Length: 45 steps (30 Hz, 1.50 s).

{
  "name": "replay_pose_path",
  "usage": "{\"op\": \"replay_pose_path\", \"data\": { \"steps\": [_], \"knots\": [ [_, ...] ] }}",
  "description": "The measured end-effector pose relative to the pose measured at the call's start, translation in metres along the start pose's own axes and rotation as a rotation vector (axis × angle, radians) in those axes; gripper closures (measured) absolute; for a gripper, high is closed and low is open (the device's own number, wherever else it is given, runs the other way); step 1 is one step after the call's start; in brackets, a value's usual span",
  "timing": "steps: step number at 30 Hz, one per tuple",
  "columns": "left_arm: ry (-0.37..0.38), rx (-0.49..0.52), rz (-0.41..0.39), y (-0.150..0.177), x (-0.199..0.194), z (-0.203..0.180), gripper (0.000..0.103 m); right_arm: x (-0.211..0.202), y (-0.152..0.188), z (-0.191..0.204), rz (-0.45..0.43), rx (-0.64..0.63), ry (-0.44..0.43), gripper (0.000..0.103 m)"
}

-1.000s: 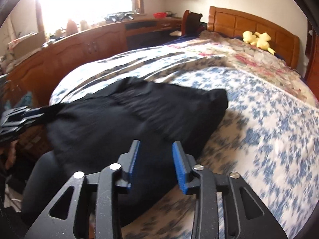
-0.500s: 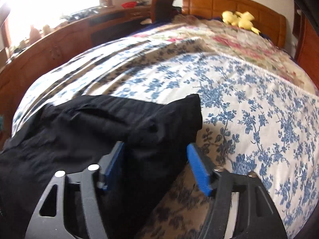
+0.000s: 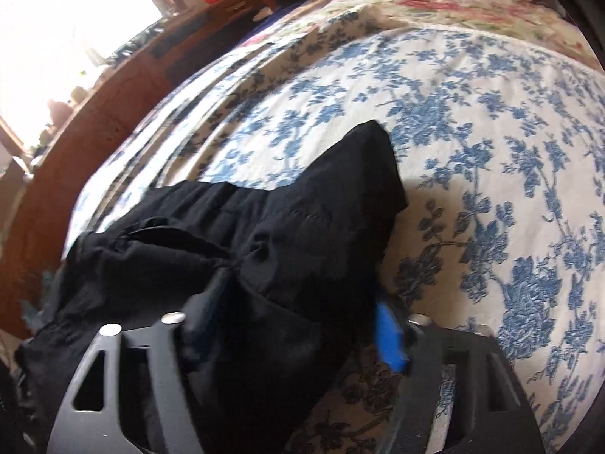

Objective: Fold large clothes

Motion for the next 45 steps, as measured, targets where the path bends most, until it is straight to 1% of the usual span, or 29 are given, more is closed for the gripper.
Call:
{"op": "replay_pose_path", "data": {
  "steps": [1,2,3,4,8,11,16,20,24,27,29,31,34,37,40,45],
  "knots": [
    [0.000,-0.001,0.000,0.000,0.000,0.000,0.066,-0.006,0.001,0.004,-0.019,-0.033,0.005,0.067],
    [0.000,-0.002,0.000,-0.001,0.001,0.001,0.066,-0.013,0.001,0.006,-0.033,-0.045,0.007,0.072],
    [-0.003,-0.002,0.000,-0.002,0.001,0.001,0.066,-0.019,0.002,0.008,-0.045,-0.052,0.008,0.081],
    [-0.002,-0.003,-0.003,-0.003,0.001,0.001,0.066,-0.028,0.003,0.011,-0.066,-0.070,0.018,0.084],
    [0.010,-0.007,-0.010,-0.007,0.004,0.000,0.066,-0.061,0.015,0.016,-0.108,-0.128,0.070,0.088],
    [0.024,-0.003,-0.016,-0.010,0.007,-0.003,0.065,-0.093,0.033,0.010,-0.126,-0.146,0.122,0.089],
    [0.038,-0.001,-0.018,-0.018,0.019,-0.004,0.065,-0.122,0.071,-0.015,-0.116,-0.109,0.172,0.089],
    [0.044,-0.007,-0.017,-0.024,0.030,-0.002,0.065,-0.130,0.089,-0.027,-0.121,-0.079,0.190,0.088],
    [0.048,-0.013,-0.008,-0.027,0.040,-0.002,0.065,-0.129,0.089,-0.029,-0.137,-0.066,0.204,0.083],
    [0.046,-0.017,0.000,-0.027,0.046,-0.002,0.065,-0.122,0.086,-0.030,-0.135,-0.056,0.216,0.074],
    [0.044,-0.019,0.007,-0.026,0.051,-0.001,0.065,-0.117,0.084,-0.032,-0.139,-0.051,0.241,0.063],
    [0.043,-0.022,0.014,-0.025,0.054,-0.002,0.064,-0.112,0.081,-0.036,-0.144,-0.043,0.257,0.048],
    [0.046,-0.026,0.023,-0.024,0.060,-0.002,0.064,-0.106,0.079,-0.040,-0.145,-0.023,0.248,0.038],
    [0.048,-0.030,0.033,-0.023,0.065,-0.002,0.062,-0.098,0.077,-0.044,-0.139,0.003,0.230,0.031],
    [0.055,-0.041,0.037,-0.022,0.069,-0.001,0.060,-0.092,0.076,-0.046,-0.131,0.024,0.215,0.027],
    [0.066,-0.070,0.035,-0.020,0.073,0.000,0.059,-0.084,0.074,-0.046,-0.121,0.043,0.197,0.025]
  ]
}}
Point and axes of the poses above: each gripper's, at about its wrist camera, not at the fingertips, and x roughly the way its jaws point, z to its left, y to its underside, the point moved 4 cm from there along x, roughly the way its jaws point, and after that the axes turned 5 degrees about x, right-handed, at the moved point
